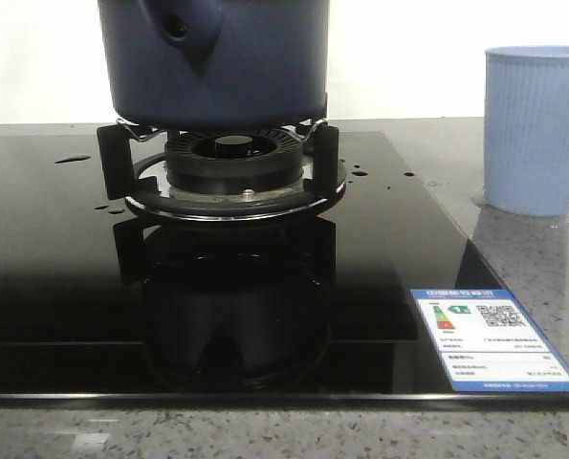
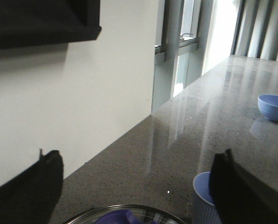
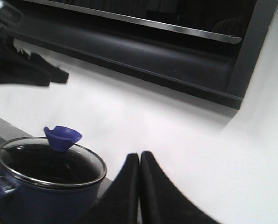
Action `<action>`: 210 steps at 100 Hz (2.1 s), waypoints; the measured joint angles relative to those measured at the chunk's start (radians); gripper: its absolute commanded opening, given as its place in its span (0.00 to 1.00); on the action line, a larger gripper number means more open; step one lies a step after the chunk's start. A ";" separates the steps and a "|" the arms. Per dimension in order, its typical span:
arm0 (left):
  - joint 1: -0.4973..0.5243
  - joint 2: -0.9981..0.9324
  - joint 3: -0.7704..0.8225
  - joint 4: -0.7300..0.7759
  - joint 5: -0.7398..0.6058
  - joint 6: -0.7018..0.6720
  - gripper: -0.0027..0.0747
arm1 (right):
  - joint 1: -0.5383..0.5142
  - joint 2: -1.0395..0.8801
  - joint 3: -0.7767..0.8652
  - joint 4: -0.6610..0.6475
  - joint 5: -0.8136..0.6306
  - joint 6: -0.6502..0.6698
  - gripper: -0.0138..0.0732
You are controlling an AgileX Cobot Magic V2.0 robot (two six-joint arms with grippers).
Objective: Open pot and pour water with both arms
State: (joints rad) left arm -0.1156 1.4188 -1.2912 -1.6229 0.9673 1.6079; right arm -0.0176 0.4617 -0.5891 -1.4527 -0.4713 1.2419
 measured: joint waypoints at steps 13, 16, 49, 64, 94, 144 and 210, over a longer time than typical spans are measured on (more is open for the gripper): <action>0.077 -0.140 0.030 0.114 0.000 -0.124 0.29 | 0.000 -0.042 0.036 -0.052 -0.067 0.060 0.08; 0.096 -0.175 0.051 0.139 0.000 -0.145 0.24 | 0.000 -0.052 0.047 -0.077 -0.084 0.092 0.08; 0.149 -0.637 0.445 0.246 -0.274 -0.207 0.01 | 0.000 -0.178 0.177 -0.334 -0.231 0.375 0.08; 0.149 -0.826 0.661 0.205 -0.511 -0.215 0.01 | 0.000 -0.216 0.200 -0.380 -0.202 0.462 0.08; 0.153 -1.089 0.926 0.187 -0.592 -0.218 0.01 | 0.000 -0.218 0.210 -0.380 -0.142 0.576 0.08; 0.153 -1.126 0.982 0.181 -0.595 -0.218 0.01 | 0.000 -0.218 0.210 -0.380 -0.140 0.579 0.08; 0.153 -1.126 0.985 1.148 -0.734 -1.160 0.01 | 0.000 -0.218 0.210 -0.380 -0.138 0.581 0.08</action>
State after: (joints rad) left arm 0.0379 0.2929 -0.3064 -0.4747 0.2336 0.4477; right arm -0.0176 0.2441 -0.3791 -1.8332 -0.6096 1.8228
